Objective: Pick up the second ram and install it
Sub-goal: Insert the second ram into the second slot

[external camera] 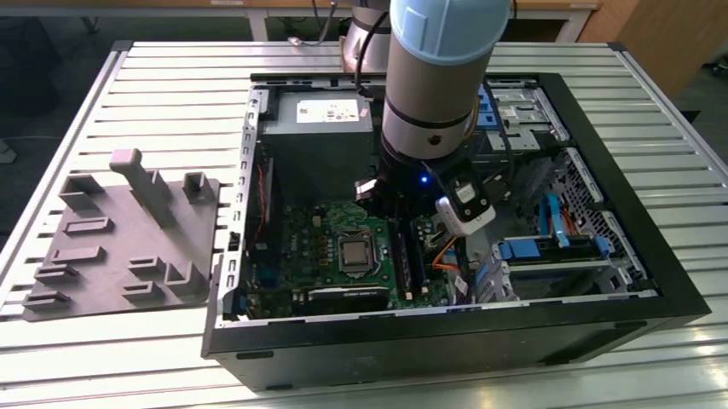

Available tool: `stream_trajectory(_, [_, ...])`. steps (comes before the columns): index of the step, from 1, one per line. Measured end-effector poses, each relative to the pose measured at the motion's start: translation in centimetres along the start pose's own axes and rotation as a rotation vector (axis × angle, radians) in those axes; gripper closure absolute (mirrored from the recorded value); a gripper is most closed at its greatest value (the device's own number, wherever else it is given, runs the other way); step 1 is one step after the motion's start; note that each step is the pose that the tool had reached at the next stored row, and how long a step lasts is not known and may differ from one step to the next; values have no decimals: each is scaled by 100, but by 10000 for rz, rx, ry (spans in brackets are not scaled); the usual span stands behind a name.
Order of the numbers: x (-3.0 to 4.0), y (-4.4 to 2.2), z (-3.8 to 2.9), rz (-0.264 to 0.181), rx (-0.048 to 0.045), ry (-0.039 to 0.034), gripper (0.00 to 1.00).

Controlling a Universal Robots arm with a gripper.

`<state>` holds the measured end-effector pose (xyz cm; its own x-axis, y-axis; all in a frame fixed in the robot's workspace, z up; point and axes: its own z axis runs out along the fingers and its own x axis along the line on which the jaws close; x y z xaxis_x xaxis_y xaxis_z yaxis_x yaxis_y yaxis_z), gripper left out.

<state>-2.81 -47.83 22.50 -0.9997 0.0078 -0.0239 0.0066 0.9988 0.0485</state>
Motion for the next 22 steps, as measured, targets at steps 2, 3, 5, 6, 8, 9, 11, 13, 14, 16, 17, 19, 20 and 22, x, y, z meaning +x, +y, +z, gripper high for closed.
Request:
stream_trajectory(2, [0,0,3,-1,-1,-1,88])
stream_trajectory(3, [0,0,4,0,-1,0,88])
stream_trajectory(5, [0,0,10,-1,-2,-1,88])
stream_trajectory(6, [0,0,14,0,-1,0,88])
stream_trajectory(8, [1,-1,23,0,-1,0,88])
stream_trajectory(9, [1,-2,27,-1,-2,0,88])
stream_trajectory(11, [1,-2,28,0,-2,1,88])
stream_trajectory(13, [1,-1,29,-1,-5,0,88])
stream_trajectory(14, [1,-1,29,0,-4,0,88])
stream_trajectory(16, [1,-1,34,0,-9,-1,88])
stream_trajectory(17, [1,-1,39,0,-14,-1,88])
stream_trajectory(19, [1,-2,49,0,-19,0,88])
stream_trajectory(20, [1,-3,54,0,-25,0,88])
stream_trajectory(22, [1,-3,60,0,-27,0,88])
